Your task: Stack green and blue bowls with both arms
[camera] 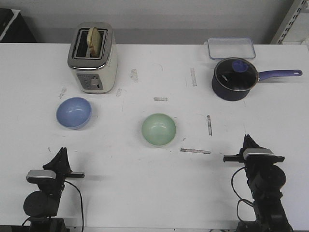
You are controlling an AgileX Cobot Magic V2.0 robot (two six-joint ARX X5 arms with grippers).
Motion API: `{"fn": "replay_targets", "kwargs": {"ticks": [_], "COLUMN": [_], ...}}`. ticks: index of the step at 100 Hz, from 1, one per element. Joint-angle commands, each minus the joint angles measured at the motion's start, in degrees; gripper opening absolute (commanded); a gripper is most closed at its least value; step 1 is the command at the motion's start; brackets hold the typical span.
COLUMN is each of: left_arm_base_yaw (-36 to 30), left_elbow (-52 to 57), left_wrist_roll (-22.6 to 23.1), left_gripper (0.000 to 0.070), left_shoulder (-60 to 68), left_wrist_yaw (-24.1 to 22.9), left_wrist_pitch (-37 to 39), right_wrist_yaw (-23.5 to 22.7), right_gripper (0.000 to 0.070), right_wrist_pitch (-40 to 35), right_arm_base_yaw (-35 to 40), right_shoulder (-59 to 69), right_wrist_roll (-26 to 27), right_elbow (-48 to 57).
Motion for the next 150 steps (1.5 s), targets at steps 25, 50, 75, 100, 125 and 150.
{"fn": "replay_targets", "kwargs": {"ticks": [25, 50, 75, 100, 125, 150], "left_arm_base_yaw": [-0.04, -0.04, -0.04, -0.04, 0.04, 0.04], "left_elbow": [-1.20, -1.20, -1.20, -1.20, -1.20, -1.05], "left_wrist_roll": [0.70, 0.70, 0.70, 0.61, -1.57, -1.60], "left_gripper": [0.0002, 0.0002, 0.0001, 0.0002, 0.0002, 0.0003], "left_shoulder": [-0.11, -0.11, -0.11, -0.11, -0.11, 0.00], "left_wrist_yaw": [-0.13, -0.13, -0.13, -0.11, -1.44, -1.44], "left_wrist_pitch": [0.61, 0.63, 0.61, 0.70, 0.59, 0.92], "right_wrist_yaw": [-0.22, -0.22, -0.22, -0.22, -0.22, -0.22], "right_gripper": [0.0011, 0.0011, 0.0011, 0.0011, 0.0011, 0.0011], "right_wrist_pitch": [0.09, 0.28, 0.46, 0.46, 0.46, 0.46], "right_arm_base_yaw": [-0.11, -0.11, -0.11, -0.11, -0.11, -0.11], "right_shoulder": [-7.32, -10.88, -11.37, -11.37, -11.37, -11.37], "right_wrist_roll": [-0.24, -0.24, -0.24, -0.24, -0.26, -0.24], "right_elbow": [0.17, 0.17, 0.17, 0.17, 0.17, 0.17]}}
